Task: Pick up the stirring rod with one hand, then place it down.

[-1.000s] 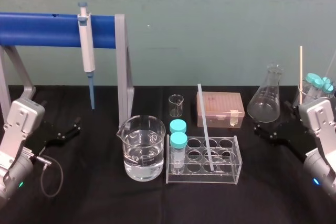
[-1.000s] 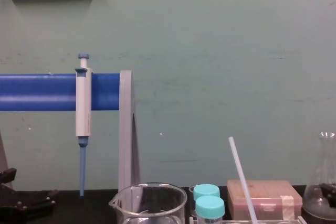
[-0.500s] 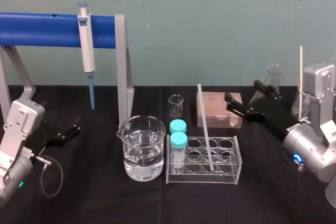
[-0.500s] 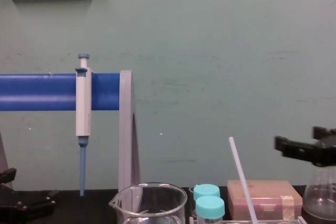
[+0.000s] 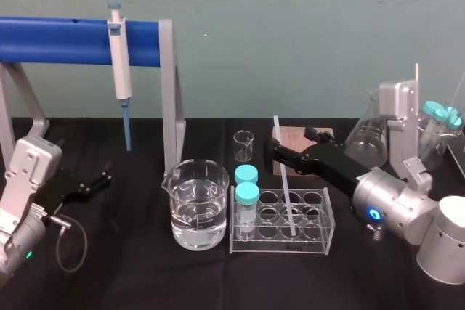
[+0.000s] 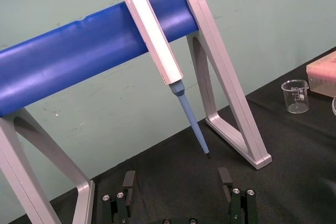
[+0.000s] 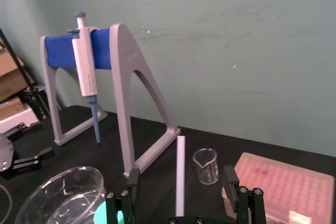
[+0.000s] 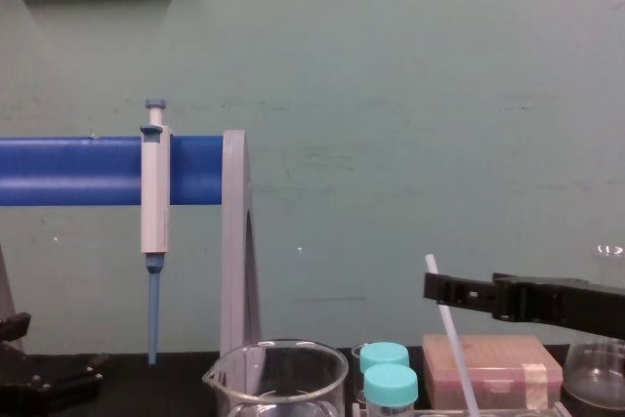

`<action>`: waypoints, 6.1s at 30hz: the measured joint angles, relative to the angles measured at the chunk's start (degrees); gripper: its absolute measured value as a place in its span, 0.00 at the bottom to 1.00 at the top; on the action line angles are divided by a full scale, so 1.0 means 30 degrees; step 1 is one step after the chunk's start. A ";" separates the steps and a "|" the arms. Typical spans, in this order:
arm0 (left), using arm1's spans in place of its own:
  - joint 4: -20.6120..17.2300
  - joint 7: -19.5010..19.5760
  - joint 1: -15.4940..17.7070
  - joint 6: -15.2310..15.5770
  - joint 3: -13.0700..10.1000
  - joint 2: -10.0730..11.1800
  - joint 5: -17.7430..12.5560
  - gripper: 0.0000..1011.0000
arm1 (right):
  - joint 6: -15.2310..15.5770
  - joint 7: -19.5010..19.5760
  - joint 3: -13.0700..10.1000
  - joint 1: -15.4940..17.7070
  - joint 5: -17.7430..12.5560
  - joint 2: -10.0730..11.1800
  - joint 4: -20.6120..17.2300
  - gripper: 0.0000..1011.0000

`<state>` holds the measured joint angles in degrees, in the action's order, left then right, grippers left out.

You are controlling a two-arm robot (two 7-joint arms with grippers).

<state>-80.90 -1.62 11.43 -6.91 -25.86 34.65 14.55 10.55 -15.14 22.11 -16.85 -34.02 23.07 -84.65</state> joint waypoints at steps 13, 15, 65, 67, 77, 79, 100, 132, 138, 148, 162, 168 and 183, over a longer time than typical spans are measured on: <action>0.0001 0.0000 0.0001 0.0000 -0.0001 0.0000 -0.0001 0.99 | 0.0746 -0.0339 0.0339 -0.0946 0.0880 -0.0830 0.1258 0.99; 0.0001 0.0000 0.0001 0.0000 0.0001 0.0000 -0.0001 0.99 | 0.0797 -0.0336 0.0346 -0.0994 0.0986 -0.0884 0.1357 0.99; 0.0001 -0.0001 0.0001 0.0000 0.0000 0.0000 0.0000 0.99 | 0.0868 -0.0223 0.0338 -0.1042 0.1357 -0.1026 0.1533 0.06; 0.0001 0.0000 0.0001 0.0000 0.0000 0.0000 0.0000 0.99 | 0.0868 -0.0222 0.0339 -0.1043 0.1357 -0.1026 0.1533 0.06; 0.0001 0.0000 0.0000 0.0000 0.0000 0.0000 0.0000 0.99 | 0.0191 -0.0412 0.0111 -0.0840 0.1501 -0.1148 0.1509 0.06; 0.0001 -0.0001 0.0001 0.0000 0.0000 0.0000 -0.0001 0.99 | -0.0310 -0.0602 -0.0010 -0.0716 0.1615 -0.1194 0.1474 0.06; 0.0001 0.0000 0.0001 0.0000 0.0001 0.0000 -0.0001 0.99 | -0.4789 -0.2838 -0.0960 0.0823 0.1912 -0.1100 0.0952 0.06; 0.0001 0.0000 0.0000 0.0000 0.0001 0.0000 0.0000 0.99 | -0.6849 -0.1330 -0.4184 0.1652 0.3327 -0.1148 -0.2005 0.06; 0.0001 -0.0001 0.0000 0.0000 0.0000 0.0000 0.0000 0.99 | -0.6621 -0.1283 -0.4363 0.1771 0.3600 -0.1193 -0.1958 0.06; 0.0001 0.0000 0.0000 0.0001 0.0001 0.0000 -0.0001 0.99 | -0.6442 -0.1310 -0.4470 0.1855 0.3836 -0.1301 -0.1994 0.06; 0.0001 -0.0001 0.0000 0.0000 0.0000 0.0000 -0.0001 0.99 | -0.6415 -0.1378 -0.4558 0.1940 0.4032 -0.1441 -0.2050 0.06; 0.0001 0.0000 0.0000 0.0001 0.0000 0.0000 0.0000 0.99 | -0.6365 -0.1393 -0.4597 0.1961 0.4072 -0.1451 -0.2076 0.06; 0.0001 0.0000 0.0000 0.0001 0.0000 0.0000 -0.0001 0.99 | -0.6304 -0.1413 -0.4678 0.2092 0.4117 -0.1425 -0.2219 0.06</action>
<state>-80.90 -1.62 11.43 -6.90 -25.86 34.64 14.55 -8.36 -19.38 8.07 -10.57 -21.67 18.79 -91.31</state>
